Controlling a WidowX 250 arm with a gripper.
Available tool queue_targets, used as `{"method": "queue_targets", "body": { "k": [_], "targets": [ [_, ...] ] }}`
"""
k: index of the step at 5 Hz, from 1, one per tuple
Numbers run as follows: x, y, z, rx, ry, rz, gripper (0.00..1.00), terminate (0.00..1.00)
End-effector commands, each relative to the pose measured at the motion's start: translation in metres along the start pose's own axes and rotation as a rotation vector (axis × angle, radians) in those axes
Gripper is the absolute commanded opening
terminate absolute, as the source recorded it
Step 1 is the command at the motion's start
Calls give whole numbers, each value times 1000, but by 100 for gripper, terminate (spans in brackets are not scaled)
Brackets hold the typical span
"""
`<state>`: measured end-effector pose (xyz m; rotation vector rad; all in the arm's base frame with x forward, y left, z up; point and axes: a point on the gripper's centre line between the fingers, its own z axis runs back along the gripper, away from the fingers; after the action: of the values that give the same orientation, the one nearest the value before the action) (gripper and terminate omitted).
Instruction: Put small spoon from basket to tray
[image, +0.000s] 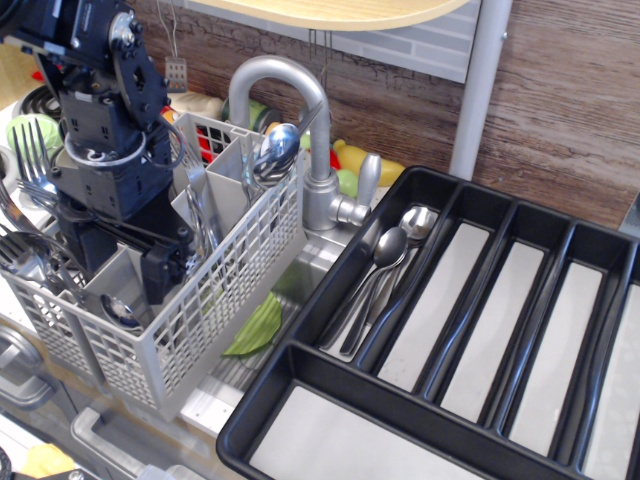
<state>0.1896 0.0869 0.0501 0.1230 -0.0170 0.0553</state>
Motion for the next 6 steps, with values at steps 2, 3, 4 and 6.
{"method": "queue_targets", "body": {
  "k": [2, 3, 4, 6],
  "targets": [
    [-3, 1, -6, -10, 1, 5, 100, 0],
    [-4, 2, -12, -25, 6, 5, 100, 0],
    [-6, 3, -20, -33, -3, 7, 100, 0],
    [-7, 4, -38, -68, -2, 16, 100, 0]
  ]
}}
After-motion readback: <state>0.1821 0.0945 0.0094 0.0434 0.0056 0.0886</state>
